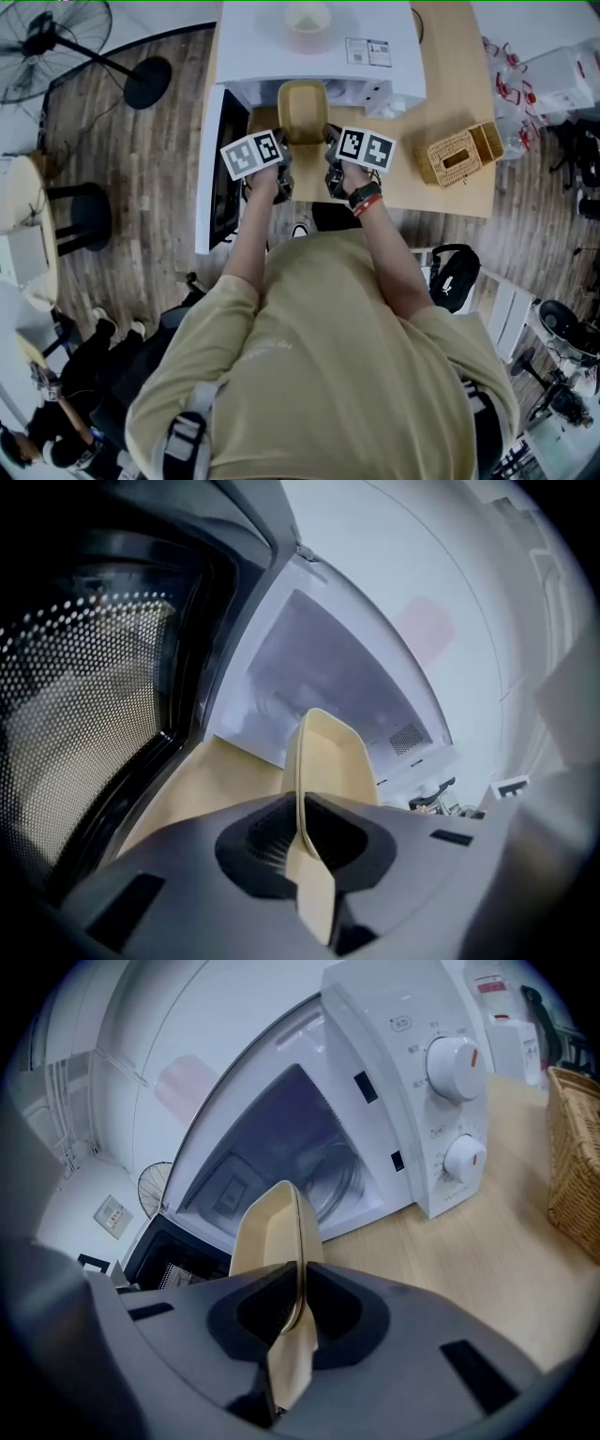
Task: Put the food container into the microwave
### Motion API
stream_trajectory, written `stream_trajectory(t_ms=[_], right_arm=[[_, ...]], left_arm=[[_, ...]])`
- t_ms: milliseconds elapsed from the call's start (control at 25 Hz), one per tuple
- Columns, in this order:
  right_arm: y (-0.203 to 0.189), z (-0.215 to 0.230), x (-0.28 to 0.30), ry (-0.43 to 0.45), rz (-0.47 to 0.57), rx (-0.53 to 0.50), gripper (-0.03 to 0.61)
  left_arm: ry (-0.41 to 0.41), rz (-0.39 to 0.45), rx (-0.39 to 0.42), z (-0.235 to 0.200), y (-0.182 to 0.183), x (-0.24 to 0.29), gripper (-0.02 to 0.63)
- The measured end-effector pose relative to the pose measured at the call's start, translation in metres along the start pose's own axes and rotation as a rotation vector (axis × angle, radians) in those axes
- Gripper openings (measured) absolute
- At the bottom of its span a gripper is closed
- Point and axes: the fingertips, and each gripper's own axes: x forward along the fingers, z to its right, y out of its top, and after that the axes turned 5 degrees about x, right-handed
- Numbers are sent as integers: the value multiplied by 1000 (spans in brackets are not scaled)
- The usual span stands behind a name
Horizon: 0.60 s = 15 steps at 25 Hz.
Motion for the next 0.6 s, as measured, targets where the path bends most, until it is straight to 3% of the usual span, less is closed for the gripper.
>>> stream_trajectory(t_ms=[600], right_arm=[[28,5,26,7,15,5,54]], left_arm=[[8,38,-9,-3,25,26,46]])
